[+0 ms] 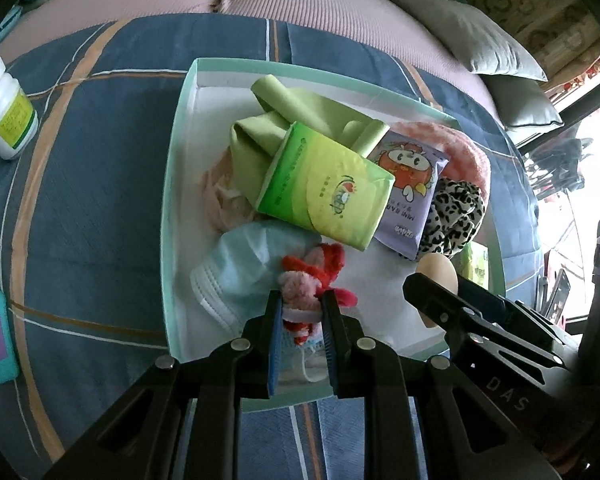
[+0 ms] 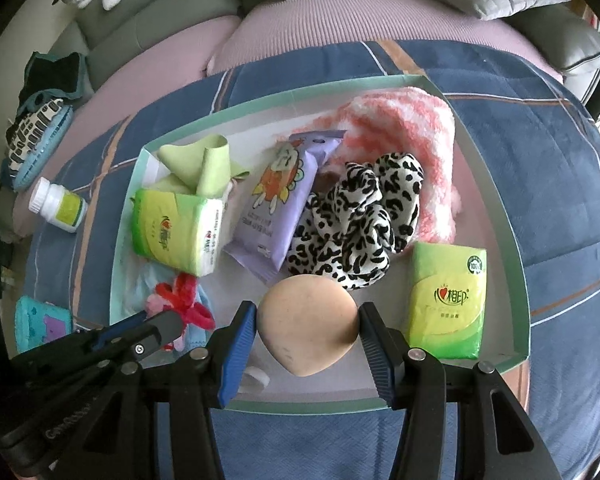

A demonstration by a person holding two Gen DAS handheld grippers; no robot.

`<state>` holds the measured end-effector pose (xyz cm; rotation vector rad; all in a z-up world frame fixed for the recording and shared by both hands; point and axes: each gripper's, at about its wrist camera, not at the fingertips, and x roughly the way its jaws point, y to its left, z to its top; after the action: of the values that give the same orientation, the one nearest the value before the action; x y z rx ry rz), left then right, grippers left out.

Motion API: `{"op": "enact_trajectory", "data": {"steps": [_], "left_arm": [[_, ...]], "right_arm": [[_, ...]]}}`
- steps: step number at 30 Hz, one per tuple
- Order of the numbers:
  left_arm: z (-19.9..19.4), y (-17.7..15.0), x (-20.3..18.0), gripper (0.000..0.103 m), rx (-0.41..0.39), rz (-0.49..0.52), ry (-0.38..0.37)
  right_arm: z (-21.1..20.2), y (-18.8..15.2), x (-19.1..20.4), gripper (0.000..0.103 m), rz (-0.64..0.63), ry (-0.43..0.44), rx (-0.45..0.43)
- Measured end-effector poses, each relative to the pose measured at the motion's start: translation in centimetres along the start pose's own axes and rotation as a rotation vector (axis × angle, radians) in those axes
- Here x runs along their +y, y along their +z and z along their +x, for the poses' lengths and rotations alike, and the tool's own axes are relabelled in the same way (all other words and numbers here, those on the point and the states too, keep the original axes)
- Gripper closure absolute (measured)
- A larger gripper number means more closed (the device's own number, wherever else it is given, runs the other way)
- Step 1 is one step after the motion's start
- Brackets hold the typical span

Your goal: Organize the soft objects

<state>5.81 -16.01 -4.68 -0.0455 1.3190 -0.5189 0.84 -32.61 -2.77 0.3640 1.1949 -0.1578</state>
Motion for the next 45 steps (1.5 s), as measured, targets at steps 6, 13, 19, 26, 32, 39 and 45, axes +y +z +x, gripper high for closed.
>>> {"op": "enact_trajectory", "data": {"steps": [6,13,19,26,32,39,45], "left_arm": [[0.6,0.3,-0.1,0.083,0.005,-0.004,-0.001],[0.5,0.3,0.0,0.083,0.002,-0.001,0.001],[-0.3,0.1,-0.4,0.082,-0.011,0.012,0.004],[-1.8,-0.1,-0.8,0.071,-0.049,0.024,-0.001],[-2.8,-0.2,-1.2,0.069,-0.076,0.029,-0.005],[-3.7,-0.3,-0.7,0.05,-0.104,0.022,0.04],[-5.2,-0.2,1.4,0.036,-0.172,-0.026,0.129]], "right_arm": [[0.6,0.1,0.1,0.047,-0.006,-0.01,0.015],[0.8,-0.1,0.2,0.047,-0.007,-0.016,0.016],[-0.2,-0.3,0.3,0.047,-0.004,-0.008,-0.004],[-1.6,0.0,0.6,0.041,-0.002,-0.002,-0.046],[-2.5,0.1,0.5,0.041,0.005,0.003,-0.072],[-3.1,0.3,0.1,0.039,0.015,-0.006,-0.09],[-3.6,0.2,-0.2,0.025,0.021,-0.024,-0.115]]}}
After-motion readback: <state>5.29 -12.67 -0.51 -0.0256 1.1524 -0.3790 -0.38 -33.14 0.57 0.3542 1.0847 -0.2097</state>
